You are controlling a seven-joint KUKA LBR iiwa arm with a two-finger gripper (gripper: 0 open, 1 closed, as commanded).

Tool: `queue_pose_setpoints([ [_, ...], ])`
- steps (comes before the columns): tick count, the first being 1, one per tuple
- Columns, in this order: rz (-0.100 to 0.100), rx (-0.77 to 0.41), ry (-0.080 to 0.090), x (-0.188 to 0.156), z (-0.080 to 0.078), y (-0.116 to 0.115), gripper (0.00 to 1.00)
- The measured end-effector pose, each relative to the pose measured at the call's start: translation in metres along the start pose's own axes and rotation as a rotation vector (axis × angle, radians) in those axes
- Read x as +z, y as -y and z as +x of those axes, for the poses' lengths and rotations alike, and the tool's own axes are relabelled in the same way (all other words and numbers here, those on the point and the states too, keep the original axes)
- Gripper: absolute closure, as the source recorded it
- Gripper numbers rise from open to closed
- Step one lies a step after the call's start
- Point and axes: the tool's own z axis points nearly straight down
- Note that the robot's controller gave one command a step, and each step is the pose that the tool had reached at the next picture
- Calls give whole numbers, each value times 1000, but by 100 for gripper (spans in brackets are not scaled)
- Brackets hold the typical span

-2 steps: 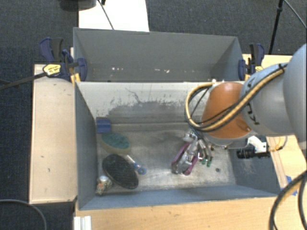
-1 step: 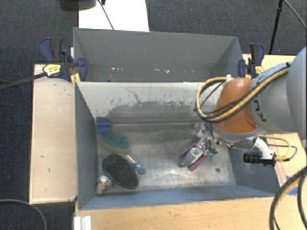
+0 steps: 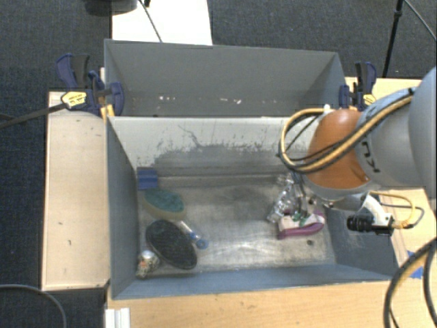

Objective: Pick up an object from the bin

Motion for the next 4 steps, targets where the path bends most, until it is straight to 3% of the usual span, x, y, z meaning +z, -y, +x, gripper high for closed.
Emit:
queue_pose_setpoints([
  [1, 8, 302, -8, -114, 4, 13, 100],
  [2, 16, 447, -15, -32, 4, -13, 100],
  [3, 13, 446, -11, -35, 3, -12, 0],
  [4, 17, 453, -13, -2, -7, 64, 0],
])
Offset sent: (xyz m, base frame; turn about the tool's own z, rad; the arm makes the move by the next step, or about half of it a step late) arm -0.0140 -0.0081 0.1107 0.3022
